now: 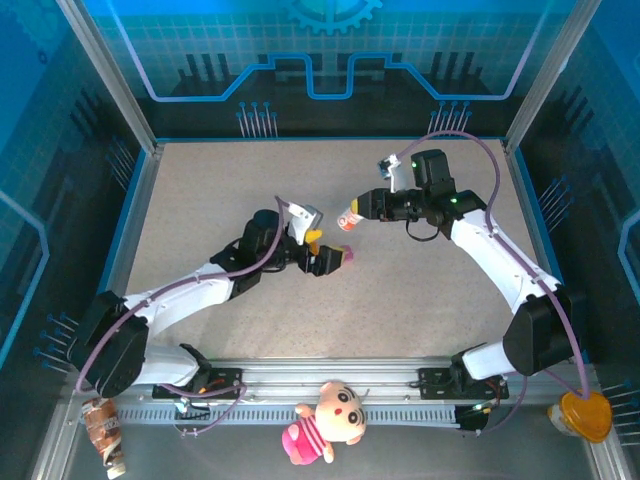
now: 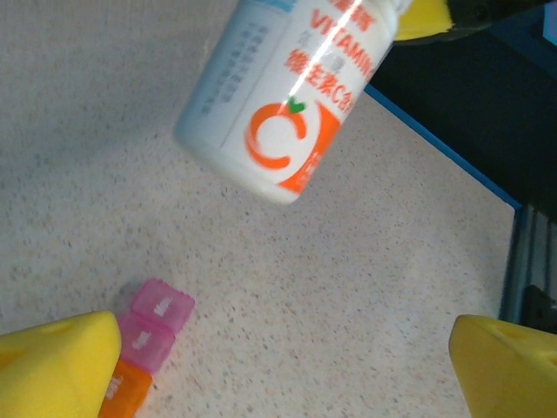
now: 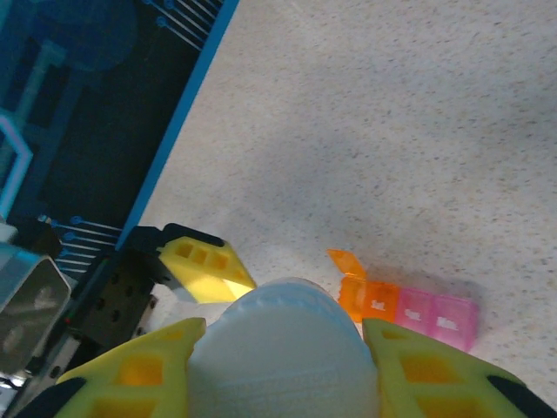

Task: Sort the pills into containers

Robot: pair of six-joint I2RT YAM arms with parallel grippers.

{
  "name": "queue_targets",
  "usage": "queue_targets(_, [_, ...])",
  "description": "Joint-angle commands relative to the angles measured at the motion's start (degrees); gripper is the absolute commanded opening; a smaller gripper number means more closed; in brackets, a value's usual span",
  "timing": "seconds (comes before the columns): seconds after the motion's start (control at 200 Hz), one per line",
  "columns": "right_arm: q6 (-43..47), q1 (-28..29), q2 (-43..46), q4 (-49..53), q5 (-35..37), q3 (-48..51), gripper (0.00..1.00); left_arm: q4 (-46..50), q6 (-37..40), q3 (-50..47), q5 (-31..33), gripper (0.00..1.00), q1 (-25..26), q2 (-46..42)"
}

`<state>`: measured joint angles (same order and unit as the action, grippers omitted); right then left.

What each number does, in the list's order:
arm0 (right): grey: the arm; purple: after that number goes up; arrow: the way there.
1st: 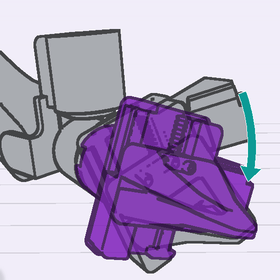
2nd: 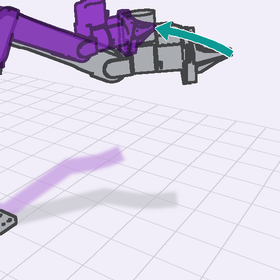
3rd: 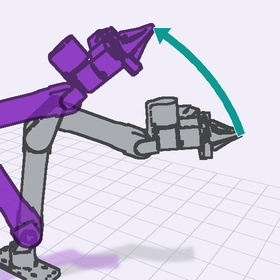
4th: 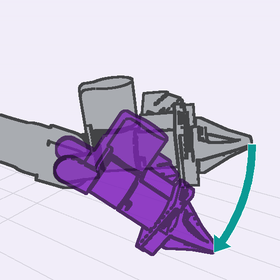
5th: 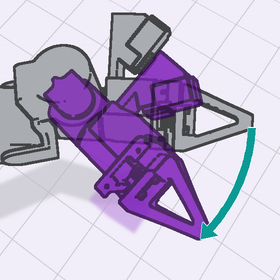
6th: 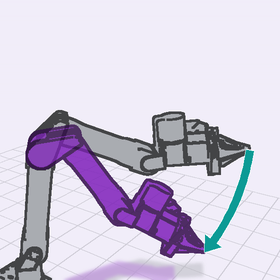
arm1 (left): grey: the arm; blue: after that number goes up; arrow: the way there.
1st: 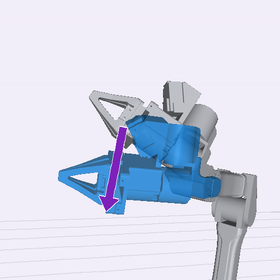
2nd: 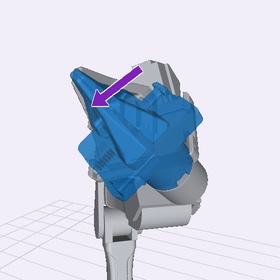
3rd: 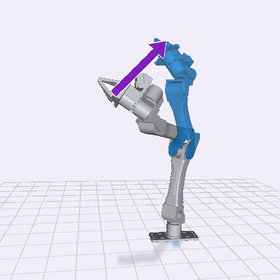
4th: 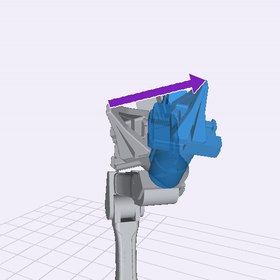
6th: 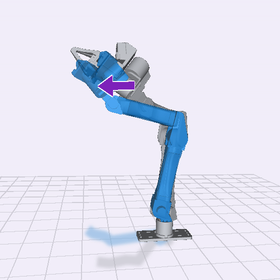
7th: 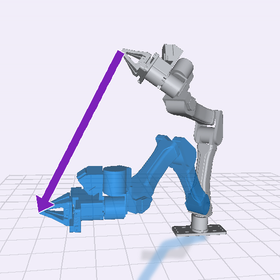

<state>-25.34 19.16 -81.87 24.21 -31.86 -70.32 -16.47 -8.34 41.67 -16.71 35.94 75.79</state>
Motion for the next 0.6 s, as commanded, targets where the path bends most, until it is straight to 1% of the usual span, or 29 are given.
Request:
queue_targets(0.0, [-1.8, -0.7, -0.3, -1.5, -6.2, -1.3, 0.26, -8.7, 10.5, -3.8, 4.1, 0.97, 3.0, 0.1])
queue_targets(0.1, [-1.9, -0.6, -0.8, -0.7, -8.4, -1.7, 0.26, -16.5, 12.3, -6.9, 7.8, 0.95, 3.5, 0.7])
queue_targets(0.22, [-1.4, -0.2, -1.2, 0.3, -9.9, -1.7, 0.26, -20.4, 13.2, -8.0, 9.7, 0.92, 3.6, 0.9])
queue_targets(0.36, [-0.6, 0.8, -2.0, 1.9, -11.2, -2.0, 0.26, -21.1, 14.2, -7.7, 10.2, 0.87, 3.6, 0.3])
queue_targets(0.595, [0.1, 3.5, -3.8, 2.5, -11.6, -2.4, 0.26, -18.7, 14.6, -5.8, 9.2, 0.78, 3.6, 0.1])
